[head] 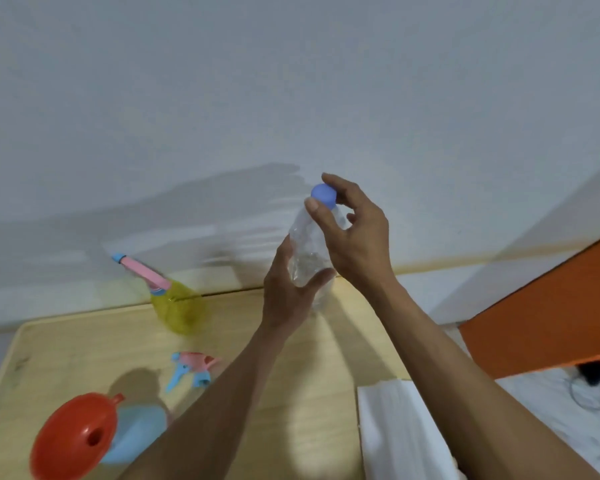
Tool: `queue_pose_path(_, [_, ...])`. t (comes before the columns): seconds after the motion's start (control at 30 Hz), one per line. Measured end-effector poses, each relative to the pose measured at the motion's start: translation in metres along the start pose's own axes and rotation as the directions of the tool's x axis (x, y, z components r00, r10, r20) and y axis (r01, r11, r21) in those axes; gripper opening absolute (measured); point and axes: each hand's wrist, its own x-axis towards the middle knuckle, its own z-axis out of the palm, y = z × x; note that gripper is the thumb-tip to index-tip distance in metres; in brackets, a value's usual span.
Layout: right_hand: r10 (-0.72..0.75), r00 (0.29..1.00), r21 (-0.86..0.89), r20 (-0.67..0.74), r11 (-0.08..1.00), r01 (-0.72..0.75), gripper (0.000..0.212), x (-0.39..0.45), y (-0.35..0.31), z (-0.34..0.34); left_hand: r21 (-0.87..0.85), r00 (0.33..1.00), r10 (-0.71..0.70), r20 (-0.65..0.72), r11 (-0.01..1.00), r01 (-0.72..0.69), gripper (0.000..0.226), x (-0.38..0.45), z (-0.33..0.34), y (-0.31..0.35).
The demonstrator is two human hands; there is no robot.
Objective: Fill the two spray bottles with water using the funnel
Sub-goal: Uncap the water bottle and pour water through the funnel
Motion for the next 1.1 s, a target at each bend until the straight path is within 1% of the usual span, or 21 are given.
queue_pose_path(0.1, [-0.033,0.999,0.010,0.017,0.999,0.033,0.037,0.003,0.008,0.002,-0.020,0.999,0.030,-0.017,0.999,-0.031,0.086,0.005,0.005,0.001])
queue_pose_path(0.2, [-0.068,0.998,0.015,-0.014,0.998,0.068,0.038,0.003,0.013,0.004,-0.022,0.999,0.036,-0.030,0.999,-0.036,0.082,0.007,0.005,0.001])
queue_pose_path(0.3, [-0.100,0.995,0.037,-0.025,0.994,0.100,0.034,-0.002,0.011,0.005,-0.006,0.998,0.036,-0.052,0.999,-0.036,0.077,0.002,0.001,0.001])
queue_pose_path(0.47, [-0.147,0.989,0.079,-0.029,0.986,0.149,0.035,-0.027,-0.017,0.000,-0.015,0.995,0.041,-0.092,0.999,-0.042,0.078,-0.026,-0.017,0.017])
queue_pose_path(0.57, [-0.164,0.986,0.080,-0.012,0.983,0.165,0.035,-0.058,-0.039,-0.003,0.002,0.988,0.080,-0.134,0.997,-0.081,0.081,-0.059,-0.037,0.028])
queue_pose_path(0.63, [-0.140,0.990,0.108,0.009,0.984,0.138,0.034,-0.084,-0.051,-0.004,0.004,0.983,0.094,-0.159,0.996,-0.095,0.084,-0.088,-0.050,0.029])
queue_pose_path(0.77, [-0.068,0.996,0.178,0.055,0.982,0.057,0.032,-0.140,-0.068,-0.002,-0.026,0.981,0.062,-0.182,0.997,-0.068,0.086,-0.147,-0.073,0.026])
queue_pose_path(0.97, [-0.049,0.995,0.199,0.091,0.980,0.030,0.030,-0.216,-0.078,-0.002,-0.022,0.979,0.046,-0.201,0.998,-0.051,0.082,-0.222,-0.093,0.013])
queue_pose_path(1.03, [-0.030,0.995,0.202,0.100,0.979,0.009,0.029,-0.234,-0.078,-0.004,-0.039,0.979,0.009,-0.203,0.999,-0.018,0.078,-0.241,-0.095,0.011])
queue_pose_path(1.1, [-0.020,0.993,0.200,0.114,0.980,-0.004,0.028,-0.251,-0.076,-0.006,-0.091,0.980,-0.043,-0.193,0.996,0.026,0.075,-0.256,-0.095,0.008])
